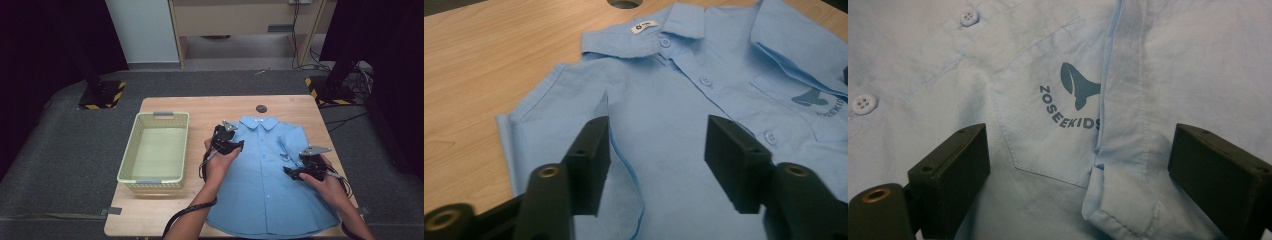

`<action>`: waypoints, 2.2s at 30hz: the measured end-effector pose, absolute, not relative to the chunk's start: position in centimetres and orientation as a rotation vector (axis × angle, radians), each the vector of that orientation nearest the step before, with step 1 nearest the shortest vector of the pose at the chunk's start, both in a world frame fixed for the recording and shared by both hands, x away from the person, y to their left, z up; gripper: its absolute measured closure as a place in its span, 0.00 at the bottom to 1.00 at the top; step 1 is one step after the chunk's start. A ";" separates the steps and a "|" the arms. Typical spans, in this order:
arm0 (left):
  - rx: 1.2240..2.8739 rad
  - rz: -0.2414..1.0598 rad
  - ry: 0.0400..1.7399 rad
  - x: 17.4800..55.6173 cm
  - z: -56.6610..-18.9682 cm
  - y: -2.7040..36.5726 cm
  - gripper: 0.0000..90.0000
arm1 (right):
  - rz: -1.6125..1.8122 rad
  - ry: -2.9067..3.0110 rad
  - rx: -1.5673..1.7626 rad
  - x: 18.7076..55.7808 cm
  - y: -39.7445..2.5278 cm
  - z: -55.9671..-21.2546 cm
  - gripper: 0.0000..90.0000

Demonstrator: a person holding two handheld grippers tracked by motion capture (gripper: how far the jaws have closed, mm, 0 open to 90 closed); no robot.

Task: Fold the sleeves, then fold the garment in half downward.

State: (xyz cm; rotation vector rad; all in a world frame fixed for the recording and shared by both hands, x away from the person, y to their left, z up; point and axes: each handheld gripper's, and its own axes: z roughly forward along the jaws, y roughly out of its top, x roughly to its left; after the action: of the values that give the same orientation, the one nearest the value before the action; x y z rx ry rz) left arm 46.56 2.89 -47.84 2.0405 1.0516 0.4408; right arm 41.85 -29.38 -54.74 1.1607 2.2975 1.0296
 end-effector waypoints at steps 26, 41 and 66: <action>2.144 0.329 1.161 50.9 -48.7 5.9 0.07 | 0.833 2.296 1.315 48.7 -32.8 -48.5 0.25; 2.174 0.315 1.207 53.4 -50.6 6.0 0.10 | 0.786 2.327 1.333 51.3 -32.4 -49.8 0.31; 2.191 0.362 1.228 56.2 -52.5 7.6 0.10 | 0.811 2.256 1.429 54.8 -34.4 -51.2 0.43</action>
State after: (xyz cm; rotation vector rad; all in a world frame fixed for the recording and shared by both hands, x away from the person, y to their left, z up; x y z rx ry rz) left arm 56.17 7.62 -52.51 2.1905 1.2283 0.3615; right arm 54.80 -34.39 -51.19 1.4295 2.2555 0.8107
